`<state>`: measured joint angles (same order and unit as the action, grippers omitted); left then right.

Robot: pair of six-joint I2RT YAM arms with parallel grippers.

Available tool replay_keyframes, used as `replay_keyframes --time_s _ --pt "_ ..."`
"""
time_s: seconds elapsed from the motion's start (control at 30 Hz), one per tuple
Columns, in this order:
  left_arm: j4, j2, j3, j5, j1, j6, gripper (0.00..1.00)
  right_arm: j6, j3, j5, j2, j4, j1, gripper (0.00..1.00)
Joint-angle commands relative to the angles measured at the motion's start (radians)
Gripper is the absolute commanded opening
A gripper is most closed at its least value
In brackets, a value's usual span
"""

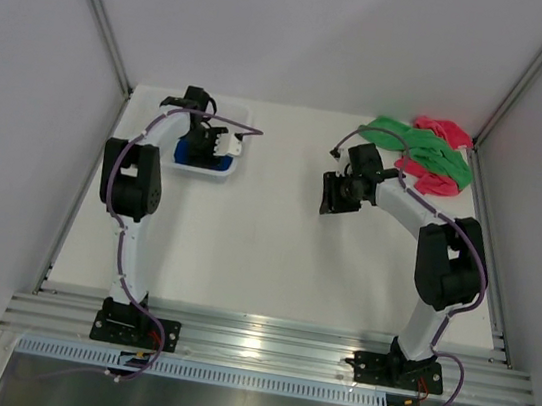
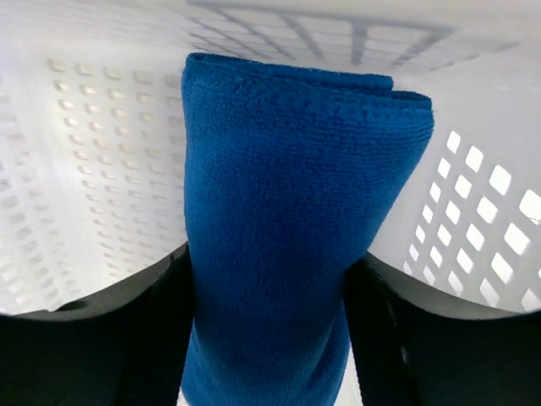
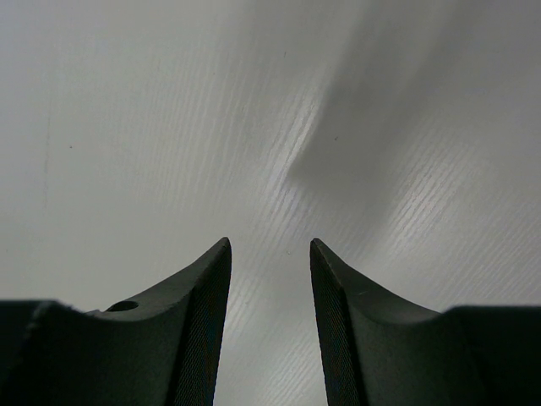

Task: Roll the towels
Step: Place the rolled towel into the container

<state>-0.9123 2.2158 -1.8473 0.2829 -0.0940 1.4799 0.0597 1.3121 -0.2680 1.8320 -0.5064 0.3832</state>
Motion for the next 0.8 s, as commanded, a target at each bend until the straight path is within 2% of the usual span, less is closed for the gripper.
replay_keyframes --time_s 0.0,0.23,0.77 --pt "-0.033 -0.018 -0.047 0.062 -0.003 -0.004 0.68 -0.006 0.044 0.012 0.012 -0.003 0.006 0.46" --pt "-0.085 -0.047 -0.023 0.064 -0.003 0.060 0.72 -0.018 0.053 0.009 0.021 -0.012 0.006 0.46" --pt "-0.109 -0.091 -0.056 0.076 -0.003 0.072 0.79 -0.038 0.095 -0.007 0.058 -0.027 0.005 0.46"
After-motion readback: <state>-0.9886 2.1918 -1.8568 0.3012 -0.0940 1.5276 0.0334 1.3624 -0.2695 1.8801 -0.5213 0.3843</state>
